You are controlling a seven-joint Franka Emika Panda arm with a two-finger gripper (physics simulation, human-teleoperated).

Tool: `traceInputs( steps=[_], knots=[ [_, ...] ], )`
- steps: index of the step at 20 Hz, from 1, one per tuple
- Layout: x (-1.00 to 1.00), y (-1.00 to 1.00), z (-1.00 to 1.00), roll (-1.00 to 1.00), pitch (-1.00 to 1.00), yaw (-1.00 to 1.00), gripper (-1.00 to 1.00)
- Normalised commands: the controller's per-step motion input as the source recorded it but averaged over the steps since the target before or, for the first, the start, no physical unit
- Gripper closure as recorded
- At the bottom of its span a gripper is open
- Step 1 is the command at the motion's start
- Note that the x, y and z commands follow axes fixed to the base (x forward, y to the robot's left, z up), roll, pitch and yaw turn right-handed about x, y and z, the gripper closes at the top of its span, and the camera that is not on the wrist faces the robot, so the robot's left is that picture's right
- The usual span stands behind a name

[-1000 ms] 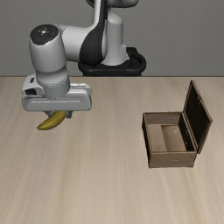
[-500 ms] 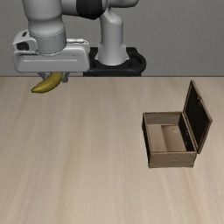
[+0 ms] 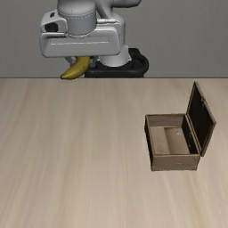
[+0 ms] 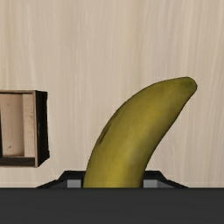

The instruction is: Pick up the banana and place it in the box

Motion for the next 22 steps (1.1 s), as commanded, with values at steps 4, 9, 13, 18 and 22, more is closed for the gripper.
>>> traceInputs(
  steps=[4, 9, 13, 18, 22],
  knots=[
    [0.00, 1.00, 0.00, 0.00, 0.00, 0.00, 1.00],
    [0.00, 1.00, 0.00, 0.00, 0.00, 0.00, 1.00],
    [0.00, 1.00, 0.00, 0.00, 0.00, 0.00, 1.00],
    [0.00, 1.00, 0.00, 0.00, 0.00, 0.00, 1.00],
    [-0.25, 0.75, 0.00, 0.00, 0.00, 0.00, 1.00]
  ],
)
